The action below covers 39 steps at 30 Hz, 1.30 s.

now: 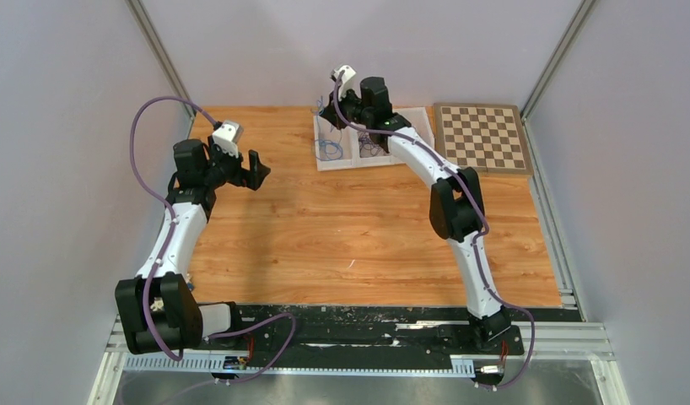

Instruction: Untangle the cables

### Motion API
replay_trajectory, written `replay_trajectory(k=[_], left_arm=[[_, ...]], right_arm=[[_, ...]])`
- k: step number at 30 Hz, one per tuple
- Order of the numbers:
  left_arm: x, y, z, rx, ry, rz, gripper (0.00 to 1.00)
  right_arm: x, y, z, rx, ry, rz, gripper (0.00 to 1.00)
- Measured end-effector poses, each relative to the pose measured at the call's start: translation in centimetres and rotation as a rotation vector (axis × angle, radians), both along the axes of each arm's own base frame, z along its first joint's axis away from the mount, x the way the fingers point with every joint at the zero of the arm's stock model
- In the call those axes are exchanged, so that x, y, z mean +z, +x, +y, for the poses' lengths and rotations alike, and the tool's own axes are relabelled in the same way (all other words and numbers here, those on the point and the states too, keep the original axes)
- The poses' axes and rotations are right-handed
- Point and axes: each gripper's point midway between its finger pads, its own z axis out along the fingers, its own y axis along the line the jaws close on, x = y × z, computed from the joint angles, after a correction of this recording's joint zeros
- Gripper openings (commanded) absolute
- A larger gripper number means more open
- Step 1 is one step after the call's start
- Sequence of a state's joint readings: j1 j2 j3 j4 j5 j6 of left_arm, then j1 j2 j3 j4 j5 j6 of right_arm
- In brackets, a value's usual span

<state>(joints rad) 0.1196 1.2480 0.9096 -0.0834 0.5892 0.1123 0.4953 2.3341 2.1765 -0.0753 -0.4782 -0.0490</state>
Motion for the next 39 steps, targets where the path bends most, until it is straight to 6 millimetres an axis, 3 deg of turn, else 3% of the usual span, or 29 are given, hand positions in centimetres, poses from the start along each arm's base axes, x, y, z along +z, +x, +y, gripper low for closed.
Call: replay_trajectory(k=[7,9,14,24,33,39], left_arm=[[-0.2,0.3,0.2,0.012,0.005,-0.001,1.00],[-0.3,0.4,0.3,0.015,0.006,0.001,1.00],[-0.7,0.6,0.4,0.020,0.008,0.010,1.00],[-2.0,0.9,0.4,0.034,-0.016,0.057,1.00],[-2.1,0.9,0.3,0.043,-0.038,0.074,1.00],[-2.1,0.9,0.3,0.044,-0.040,0.077,1.00]], right_arm=[[-7.8,2.7,0.3,-0.058,-0.054,0.049,0.00],[-9.1,3.1,0.1,-0.072,-0.072,0.052,0.02],[-11.5,3.5,-0.5,-0.095,-0.119,0.054,0.32],[-12.2,2.2,-0.8,-0.063,-0.135,0.066,0.57],[-8.0,-0.8,0.0,0.051,-0.090,0.046,0.45],[-8.4,-2.3,1.1,0.096,-0.092,0.082,0.46]])
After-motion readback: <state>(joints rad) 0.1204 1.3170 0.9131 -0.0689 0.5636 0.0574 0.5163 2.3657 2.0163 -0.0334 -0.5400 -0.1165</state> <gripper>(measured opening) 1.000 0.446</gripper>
